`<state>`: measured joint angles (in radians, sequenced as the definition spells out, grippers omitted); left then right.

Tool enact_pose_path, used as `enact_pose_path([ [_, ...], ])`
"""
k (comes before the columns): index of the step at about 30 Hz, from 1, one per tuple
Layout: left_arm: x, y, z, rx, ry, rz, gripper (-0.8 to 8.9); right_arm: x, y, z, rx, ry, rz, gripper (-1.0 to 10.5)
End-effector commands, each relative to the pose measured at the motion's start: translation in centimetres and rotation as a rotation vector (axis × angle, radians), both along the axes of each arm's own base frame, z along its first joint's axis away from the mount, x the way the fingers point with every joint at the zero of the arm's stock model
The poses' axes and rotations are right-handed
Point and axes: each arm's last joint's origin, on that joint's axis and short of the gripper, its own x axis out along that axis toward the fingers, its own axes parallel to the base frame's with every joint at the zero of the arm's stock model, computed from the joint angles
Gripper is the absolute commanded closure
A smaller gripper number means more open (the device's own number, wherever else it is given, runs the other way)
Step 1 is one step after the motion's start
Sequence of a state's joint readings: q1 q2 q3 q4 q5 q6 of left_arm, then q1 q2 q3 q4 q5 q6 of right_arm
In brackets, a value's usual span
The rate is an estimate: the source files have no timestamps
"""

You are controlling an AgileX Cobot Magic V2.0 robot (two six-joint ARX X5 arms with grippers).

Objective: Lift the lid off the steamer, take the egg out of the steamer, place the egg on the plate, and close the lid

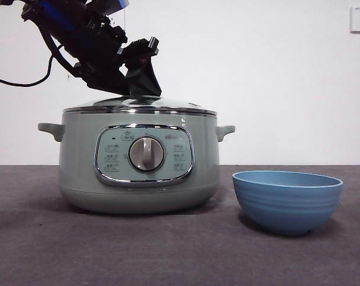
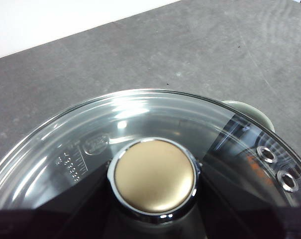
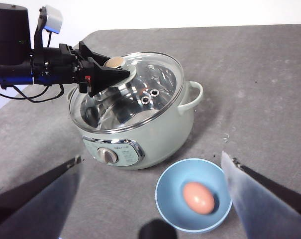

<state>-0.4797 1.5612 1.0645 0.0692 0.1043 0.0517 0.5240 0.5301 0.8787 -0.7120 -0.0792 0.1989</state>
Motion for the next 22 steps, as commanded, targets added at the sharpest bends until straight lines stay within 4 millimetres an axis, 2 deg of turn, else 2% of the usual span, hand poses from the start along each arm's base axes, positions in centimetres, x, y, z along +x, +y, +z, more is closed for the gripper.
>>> enact_pose_path([
  [1, 0.0, -0.2, 0.0, 0.001, 0.002, -0.007, 8.22, -0.1, 0.0, 0.1, 0.012, 0.001, 0.000, 4.7],
  [5, -0.2, -0.1, -0.4, 0.022, 0.041, -0.006, 8.02, -0.1, 0.0, 0.1, 0.012, 0.000, 0.000, 4.7],
  [6, -0.2, -0.1, -0.4, 0.026, 0.049, -0.006, 7.72, -0.1, 0.0, 0.1, 0.011, 0.001, 0.000, 4.7],
  [8, -0.3, 0.0, -0.6, 0.032, 0.062, -0.005, 6.34, -0.1, 0.0, 0.1, 0.011, 0.002, 0.000, 4.7],
  [10, -0.3, 0.0, -0.7, 0.039, 0.075, -0.004, 4.53, -0.1, 0.0, 0.0, 0.009, 0.005, 0.000, 4.7],
  [12, -0.3, 0.1, -0.8, 0.044, 0.085, -0.004, 3.63, -0.1, 0.0, 0.0, 0.006, 0.009, 0.000, 4.7],
  [17, -0.5, 0.1, -0.5, 0.040, 0.078, -0.004, 3.65, -0.1, 0.0, 0.0, 0.006, 0.010, 0.001, 4.7],
  [22, -1.3, 0.6, 1.3, 0.014, 0.027, -0.004, 3.65, -0.1, 0.0, 0.0, 0.005, 0.012, 0.001, 4.7],
])
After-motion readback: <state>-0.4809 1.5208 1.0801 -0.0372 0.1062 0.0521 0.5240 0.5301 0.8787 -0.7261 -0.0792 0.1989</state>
